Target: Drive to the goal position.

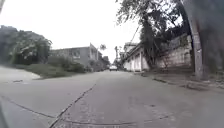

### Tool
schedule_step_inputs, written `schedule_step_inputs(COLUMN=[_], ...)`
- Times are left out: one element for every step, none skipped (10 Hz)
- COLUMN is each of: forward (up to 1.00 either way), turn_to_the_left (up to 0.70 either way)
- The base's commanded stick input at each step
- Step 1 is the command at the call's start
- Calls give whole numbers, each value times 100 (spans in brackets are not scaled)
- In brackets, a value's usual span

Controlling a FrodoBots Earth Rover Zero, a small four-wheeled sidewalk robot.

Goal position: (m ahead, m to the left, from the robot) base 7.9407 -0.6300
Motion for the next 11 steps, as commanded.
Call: schedule_step_inputs(forward=[70, 70, 70, 70, 70, 70, 70, 70, 70, 70, 70], turn_to_the_left=[7, 7, 7, -11, -28, -28, -28, -28, -28, -28, -28])
